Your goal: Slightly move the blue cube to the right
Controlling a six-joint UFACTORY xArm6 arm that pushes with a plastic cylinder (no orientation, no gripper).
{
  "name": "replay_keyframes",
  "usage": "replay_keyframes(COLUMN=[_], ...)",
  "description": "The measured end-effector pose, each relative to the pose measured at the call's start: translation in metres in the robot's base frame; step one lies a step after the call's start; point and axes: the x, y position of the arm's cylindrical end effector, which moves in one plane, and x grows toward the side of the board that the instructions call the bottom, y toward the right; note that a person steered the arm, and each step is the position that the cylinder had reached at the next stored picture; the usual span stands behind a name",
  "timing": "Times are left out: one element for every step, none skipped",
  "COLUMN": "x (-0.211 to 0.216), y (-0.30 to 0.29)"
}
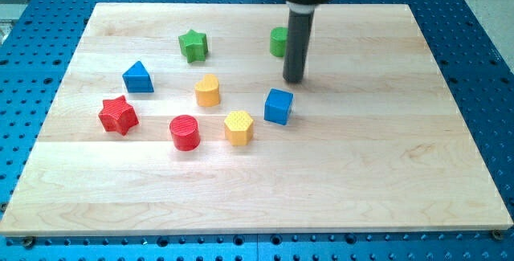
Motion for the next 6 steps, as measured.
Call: replay_keyframes(x=[0.008, 0.056, 0.088, 0.096, 0.097, 0.135], y=[-0.051, -0.078, -0.062, -0.025, -0.01, -0.01])
